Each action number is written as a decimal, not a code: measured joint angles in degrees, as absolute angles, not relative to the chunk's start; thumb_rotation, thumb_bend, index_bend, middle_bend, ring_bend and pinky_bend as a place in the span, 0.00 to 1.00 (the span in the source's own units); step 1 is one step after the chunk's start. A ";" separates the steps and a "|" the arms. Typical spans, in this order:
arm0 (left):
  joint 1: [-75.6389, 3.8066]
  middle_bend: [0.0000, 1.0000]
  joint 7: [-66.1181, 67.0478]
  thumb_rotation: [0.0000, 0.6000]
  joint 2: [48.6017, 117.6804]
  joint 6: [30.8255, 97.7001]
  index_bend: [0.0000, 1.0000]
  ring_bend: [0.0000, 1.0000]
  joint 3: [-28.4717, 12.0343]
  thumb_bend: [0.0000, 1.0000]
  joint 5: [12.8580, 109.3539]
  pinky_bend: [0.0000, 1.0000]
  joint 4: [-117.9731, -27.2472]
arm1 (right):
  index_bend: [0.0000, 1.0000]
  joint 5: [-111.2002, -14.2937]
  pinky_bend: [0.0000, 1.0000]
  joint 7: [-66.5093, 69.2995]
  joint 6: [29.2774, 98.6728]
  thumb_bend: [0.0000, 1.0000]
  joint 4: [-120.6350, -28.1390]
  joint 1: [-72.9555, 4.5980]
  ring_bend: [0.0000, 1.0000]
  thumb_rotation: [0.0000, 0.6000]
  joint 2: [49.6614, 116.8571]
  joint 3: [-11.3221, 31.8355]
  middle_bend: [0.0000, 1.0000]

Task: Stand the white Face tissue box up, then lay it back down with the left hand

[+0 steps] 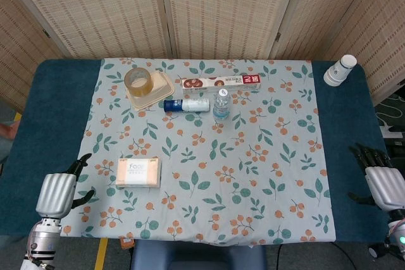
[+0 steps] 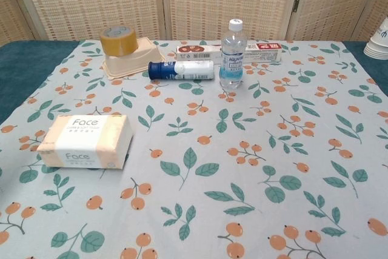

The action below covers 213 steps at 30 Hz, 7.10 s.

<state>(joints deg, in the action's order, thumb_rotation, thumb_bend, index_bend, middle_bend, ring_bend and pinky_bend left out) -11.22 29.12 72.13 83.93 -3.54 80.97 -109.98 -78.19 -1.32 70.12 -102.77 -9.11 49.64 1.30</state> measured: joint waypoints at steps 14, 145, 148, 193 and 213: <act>-12.34 0.31 30.37 1.00 71.54 82.62 0.17 0.75 -3.94 0.18 81.35 0.89 -112.49 | 0.03 -77.91 0.00 -1.70 69.11 0.12 -102.69 -9.68 0.00 1.00 49.81 1.40 0.00; -36.19 0.58 7.81 1.00 104.37 89.01 0.47 1.00 -13.89 0.22 68.17 1.00 -92.28 | 0.03 -82.08 0.00 -0.69 77.54 0.12 -102.75 -5.78 0.00 1.00 49.53 2.38 0.00; -34.23 0.56 2.20 1.00 107.00 89.68 0.46 1.00 -14.77 0.22 69.42 1.00 -86.37 | 0.03 -81.95 0.00 -0.88 77.43 0.12 -102.80 -5.82 0.00 1.00 49.62 2.39 0.00; -28.48 0.50 -15.20 1.00 116.86 80.64 0.41 1.00 -23.22 0.22 66.00 1.00 -68.06 | 0.03 -80.21 0.00 -1.90 74.56 0.12 -102.69 -7.07 0.00 1.00 49.99 2.32 0.00; -27.69 0.34 -18.39 1.00 117.40 79.27 0.11 1.00 -22.91 0.19 67.89 1.00 -63.05 | 0.03 -79.35 0.00 -2.33 73.68 0.12 -103.07 -7.50 0.00 1.00 49.79 2.32 0.00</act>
<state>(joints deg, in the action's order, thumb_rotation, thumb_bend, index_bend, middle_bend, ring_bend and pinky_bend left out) -27.69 -18.39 117.40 79.27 -22.91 67.89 -63.05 -79.35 -2.33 73.68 -103.07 -7.50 49.79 2.32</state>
